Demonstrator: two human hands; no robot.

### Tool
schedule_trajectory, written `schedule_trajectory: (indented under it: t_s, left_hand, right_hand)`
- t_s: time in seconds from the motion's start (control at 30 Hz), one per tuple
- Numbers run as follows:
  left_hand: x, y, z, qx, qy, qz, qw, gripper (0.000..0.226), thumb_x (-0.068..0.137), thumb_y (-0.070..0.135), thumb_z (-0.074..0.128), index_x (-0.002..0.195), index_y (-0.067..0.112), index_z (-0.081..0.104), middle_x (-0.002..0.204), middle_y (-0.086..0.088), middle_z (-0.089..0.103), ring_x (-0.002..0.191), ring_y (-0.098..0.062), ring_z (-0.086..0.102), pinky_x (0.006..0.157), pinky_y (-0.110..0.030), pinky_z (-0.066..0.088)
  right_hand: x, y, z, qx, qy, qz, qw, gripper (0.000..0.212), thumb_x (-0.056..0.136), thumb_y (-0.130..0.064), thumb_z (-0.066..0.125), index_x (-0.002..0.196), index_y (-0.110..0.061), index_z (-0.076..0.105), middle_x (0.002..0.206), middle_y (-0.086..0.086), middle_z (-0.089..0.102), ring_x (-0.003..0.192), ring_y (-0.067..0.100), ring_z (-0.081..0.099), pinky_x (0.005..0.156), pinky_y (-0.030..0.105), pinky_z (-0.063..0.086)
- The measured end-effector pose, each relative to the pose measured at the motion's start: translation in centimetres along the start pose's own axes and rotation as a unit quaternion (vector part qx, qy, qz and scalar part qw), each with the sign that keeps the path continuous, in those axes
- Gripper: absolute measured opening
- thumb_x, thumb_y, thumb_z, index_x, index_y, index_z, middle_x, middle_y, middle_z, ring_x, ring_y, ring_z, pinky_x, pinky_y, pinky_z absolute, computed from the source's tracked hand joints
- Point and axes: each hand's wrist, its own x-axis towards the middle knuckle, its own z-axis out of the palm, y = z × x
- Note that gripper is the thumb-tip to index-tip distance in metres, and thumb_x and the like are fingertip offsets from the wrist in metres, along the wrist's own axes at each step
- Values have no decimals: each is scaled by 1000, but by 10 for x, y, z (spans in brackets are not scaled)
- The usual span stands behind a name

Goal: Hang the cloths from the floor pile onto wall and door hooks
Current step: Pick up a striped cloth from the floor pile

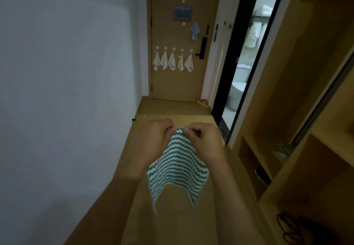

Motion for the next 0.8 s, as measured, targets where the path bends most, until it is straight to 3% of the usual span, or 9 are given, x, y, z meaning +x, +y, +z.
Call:
schedule_trajectory:
  t_s: [0.1,0.27,0.43,0.63,0.73,0.8]
  left_hand:
    - [43,-40,9,-14,-8,3,1000,35,92,55,37,82,35,64,71,17,64,64,1,55,54,-20,44]
    - [105,-90,21,-46,-11,29,998,20,96,40,53,87,33,69,73,15,67,62,0,54,55,-13,36]
    - [147,-137,39,-34,-18,28,999,20,96,38,53,86,32,69,71,14,66,59,-1,53,52,-22,41]
    - [201,-194,71,-18,-33,-9,999,27,97,34,53,75,25,66,64,17,54,56,-1,48,47,-14,30]
    - [239,-218,88,8,-41,-18,999,39,95,42,44,82,18,70,76,8,64,67,-9,56,59,-32,48]
    - [265,-233,99,5,-26,-13,1000,41,93,43,42,84,16,72,79,4,67,70,-12,58,62,-37,50]
  right_hand:
    - [50,0,22,-13,15,10,1000,15,89,-19,65,79,-17,76,76,-8,72,73,5,64,72,32,53]
    - [120,6,54,-16,31,3,999,11,88,-18,67,83,-19,77,79,-11,72,72,0,63,70,25,52]
    - [177,26,87,-15,26,0,1000,12,88,-18,67,83,-20,77,78,-12,72,72,1,64,71,28,54]
    - [251,58,130,-3,9,-6,1000,12,89,-21,65,88,-22,77,80,-17,69,73,-7,60,70,13,46]
    - [298,77,146,4,5,-13,1000,13,89,-22,65,89,-20,77,81,-15,70,71,-7,57,71,16,45]
    - [333,90,155,23,-1,-17,1000,12,89,-22,65,88,-21,77,78,-19,66,74,-5,60,73,19,47]
